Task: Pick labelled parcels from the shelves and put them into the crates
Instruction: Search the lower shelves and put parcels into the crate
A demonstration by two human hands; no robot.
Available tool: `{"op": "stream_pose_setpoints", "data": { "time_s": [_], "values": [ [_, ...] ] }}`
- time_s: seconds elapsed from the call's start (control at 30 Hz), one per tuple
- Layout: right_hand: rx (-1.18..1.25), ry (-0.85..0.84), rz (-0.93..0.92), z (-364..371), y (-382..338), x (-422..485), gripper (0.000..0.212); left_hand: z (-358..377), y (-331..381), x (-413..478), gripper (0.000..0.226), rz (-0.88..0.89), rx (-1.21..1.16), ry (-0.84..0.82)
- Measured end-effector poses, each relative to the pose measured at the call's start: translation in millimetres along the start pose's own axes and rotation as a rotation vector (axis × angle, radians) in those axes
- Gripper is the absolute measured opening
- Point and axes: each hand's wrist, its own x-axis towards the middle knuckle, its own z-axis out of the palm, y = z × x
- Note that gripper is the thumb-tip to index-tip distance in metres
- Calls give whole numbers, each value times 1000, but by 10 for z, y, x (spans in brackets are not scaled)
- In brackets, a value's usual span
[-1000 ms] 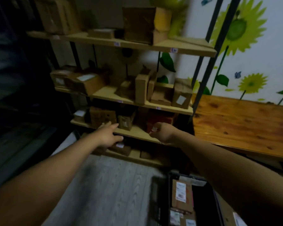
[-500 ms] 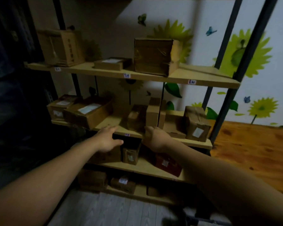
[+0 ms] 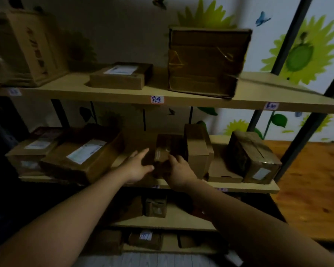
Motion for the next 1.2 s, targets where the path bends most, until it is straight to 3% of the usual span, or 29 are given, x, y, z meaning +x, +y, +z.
{"op": "stream_pose_setpoints", "data": {
  "time_s": [0.2,0.37,0.53,0.7,0.8,0.97,1.2],
  "values": [
    [-55,13,236,300,-67,356,75,68,-74,697,67,90,-91,-199],
    [-153,37,295,377,-188,448,68,129,-170,881,60,85,-188,-325],
    [12,44,175,465,-252,497,52,23,-404,847,60,4,-361,-170],
    [370,167,248,543,-189,355,45,11,-602,608,56,-102,-432,-144],
    [391,111,226,588,-150,287,46,50,-606,381,53,-132,-445,-143],
    [414,-22,207,609,-129,-25,55,234,-720,-8,69,-192,-410,-160],
    [522,122,108,555,-313,-284,60,55,-694,-237,72,-168,-620,-16]
  ]
}}
